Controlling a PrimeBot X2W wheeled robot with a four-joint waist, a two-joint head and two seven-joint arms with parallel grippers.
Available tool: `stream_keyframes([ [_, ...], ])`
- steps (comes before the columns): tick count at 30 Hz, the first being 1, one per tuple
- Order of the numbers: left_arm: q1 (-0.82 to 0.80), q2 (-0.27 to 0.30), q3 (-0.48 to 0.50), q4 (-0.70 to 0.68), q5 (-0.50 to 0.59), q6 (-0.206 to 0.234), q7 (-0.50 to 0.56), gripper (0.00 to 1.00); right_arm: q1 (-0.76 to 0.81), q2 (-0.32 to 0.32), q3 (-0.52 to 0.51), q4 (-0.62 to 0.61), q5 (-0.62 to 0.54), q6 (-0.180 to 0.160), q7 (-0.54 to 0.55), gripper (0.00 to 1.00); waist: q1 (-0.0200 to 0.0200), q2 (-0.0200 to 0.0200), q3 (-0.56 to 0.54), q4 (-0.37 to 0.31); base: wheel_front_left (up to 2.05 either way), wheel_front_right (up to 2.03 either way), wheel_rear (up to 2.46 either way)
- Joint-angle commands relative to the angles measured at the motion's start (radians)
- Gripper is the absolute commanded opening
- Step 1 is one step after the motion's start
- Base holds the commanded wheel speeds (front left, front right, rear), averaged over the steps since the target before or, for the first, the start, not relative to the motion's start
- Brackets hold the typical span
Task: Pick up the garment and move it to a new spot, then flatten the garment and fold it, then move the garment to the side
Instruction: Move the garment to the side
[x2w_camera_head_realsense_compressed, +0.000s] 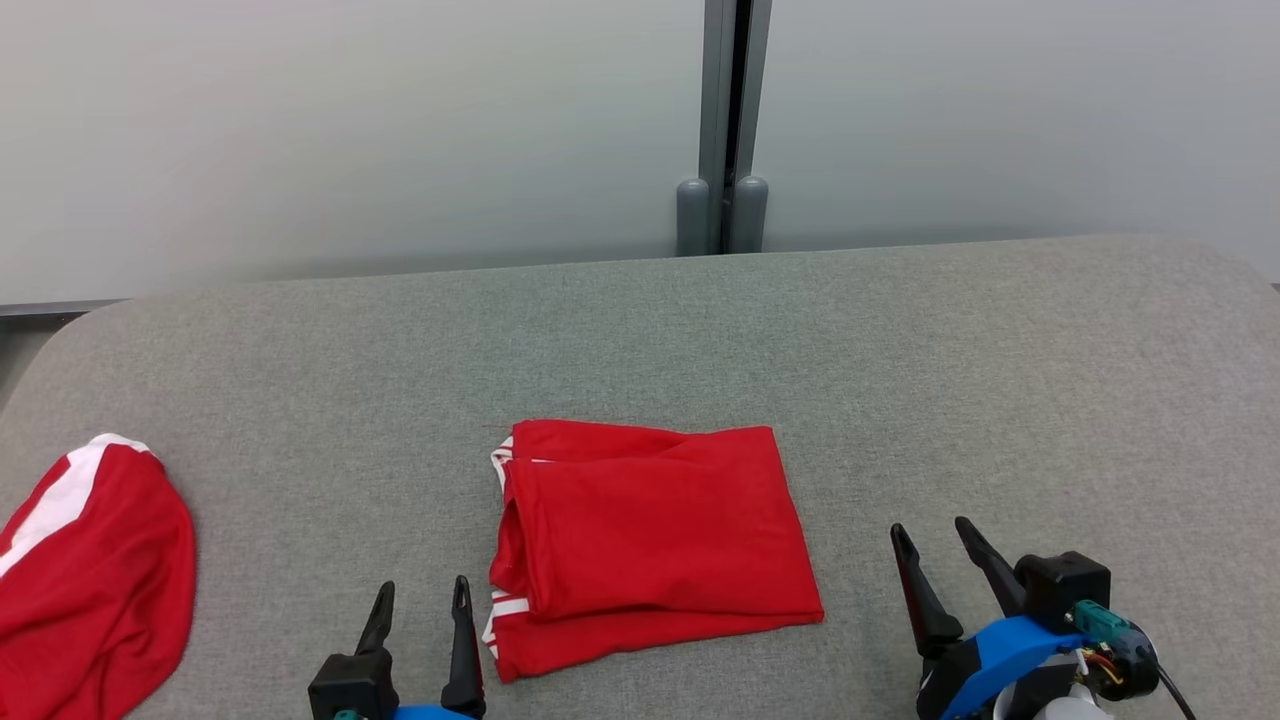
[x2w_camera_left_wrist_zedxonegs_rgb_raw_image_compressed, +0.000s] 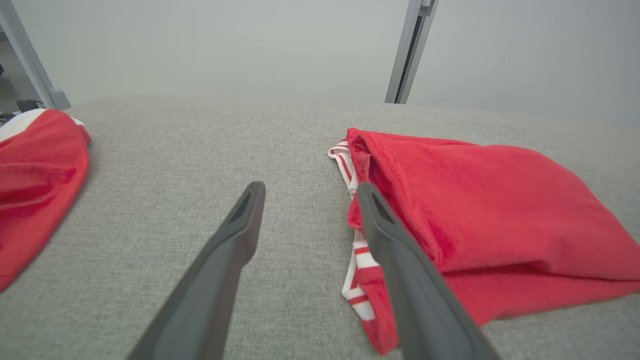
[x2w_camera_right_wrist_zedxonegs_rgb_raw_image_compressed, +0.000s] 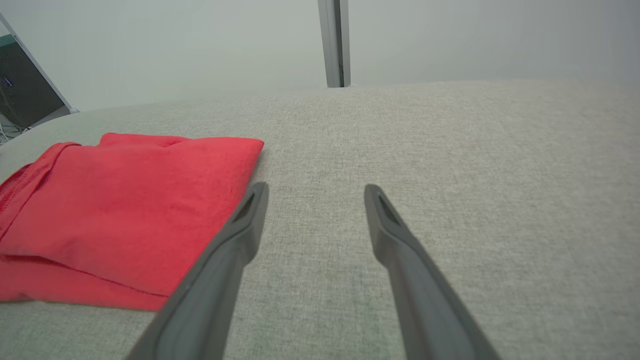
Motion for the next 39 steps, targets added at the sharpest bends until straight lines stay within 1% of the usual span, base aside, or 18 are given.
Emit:
stream_keyframes([
  [1,0.005,0.001,0.002,-0.001,-0.002,0.002,-0.004,1.0,0.013,0.002,-0.003,0.002,-0.009,0.0,-0.003,1.0,0.0,0.0,0.0,0.001,0.0,0.0,0.0],
  [7,-0.02,0.001,-0.014,-0.007,-0.011,-0.003,-0.004,1.0,-0.015,0.01,-0.007,-0.008,-0.015,0.0,-0.003,1.0,0.0,0.0,0.028,0.023,0.0,0.0,0.0],
  [9,-0.032,0.001,-0.028,-0.009,-0.02,-0.004,-0.004,1.0,-0.03,0.01,-0.011,-0.016,-0.014,0.0,-0.003,1.0,0.0,0.0,0.05,0.038,0.0,0.0,0.0],
  [13,-0.063,0.001,-0.063,-0.007,-0.038,-0.005,-0.004,1.0,-0.072,0.013,0.011,-0.013,-0.004,0.0,-0.003,1.0,0.0,0.0,0.103,0.082,0.0,0.0,0.0],
  [18,-0.096,0.001,-0.1,-0.002,-0.061,0.001,-0.004,1.0,-0.127,0.008,0.033,0.048,0.015,0.0,-0.003,1.0,0.0,0.0,0.157,0.151,0.0,0.0,0.0],
  [21,-0.1,0.001,-0.116,-0.003,-0.073,0.004,-0.004,1.0,-0.154,0.0,0.041,0.1,0.006,0.0,-0.003,1.0,0.0,0.0,0.176,0.186,0.0,0.0,0.0],
  [27,-0.093,0.0,-0.122,-0.009,-0.08,0.004,-0.004,1.0,-0.189,-0.006,0.068,0.211,-0.038,0.0,0.0,1.0,0.0,0.0,0.189,0.213,0.0,0.0,0.0],
  [28,-0.092,0.0,-0.122,-0.009,-0.081,0.004,-0.004,1.0,-0.185,-0.005,0.067,0.23,-0.043,0.0,0.001,0.89,0.0,0.0,0.188,0.213,0.0,0.0,0.0],
  [29,-0.09,0.0,-0.12,-0.01,-0.083,0.005,-0.004,1.0,-0.184,-0.004,0.066,0.243,-0.048,0.0,0.004,0.35,0.0,0.0,0.187,0.211,0.0,0.0,0.0],
  [30,-0.088,0.0,-0.119,-0.012,-0.084,0.004,-0.004,1.0,-0.186,-0.006,0.064,0.245,-0.056,0.0,0.005,0.0,0.0,0.0,0.185,0.206,0.0,0.0,0.0],
  [34,-0.084,0.0,-0.116,-0.016,-0.083,-0.003,-0.004,1.0,-0.175,-0.015,0.037,0.232,-0.058,-0.001,0.003,0.0,0.0,0.0,0.166,0.16,0.0,0.0,0.0],
  [36,-0.085,0.001,-0.115,-0.015,-0.078,-0.01,-0.004,1.0,-0.167,-0.018,0.017,0.219,-0.049,-0.001,0.002,0.0,0.0,0.0,0.153,0.118,0.0,0.0,0.0],
  [39,-0.088,0.0,-0.117,-0.014,-0.08,-0.023,-0.004,1.0,-0.153,-0.013,0.012,0.217,-0.046,-0.001,0.0,0.0,0.0,0.0,0.133,0.029,0.0,0.0,0.0],
])
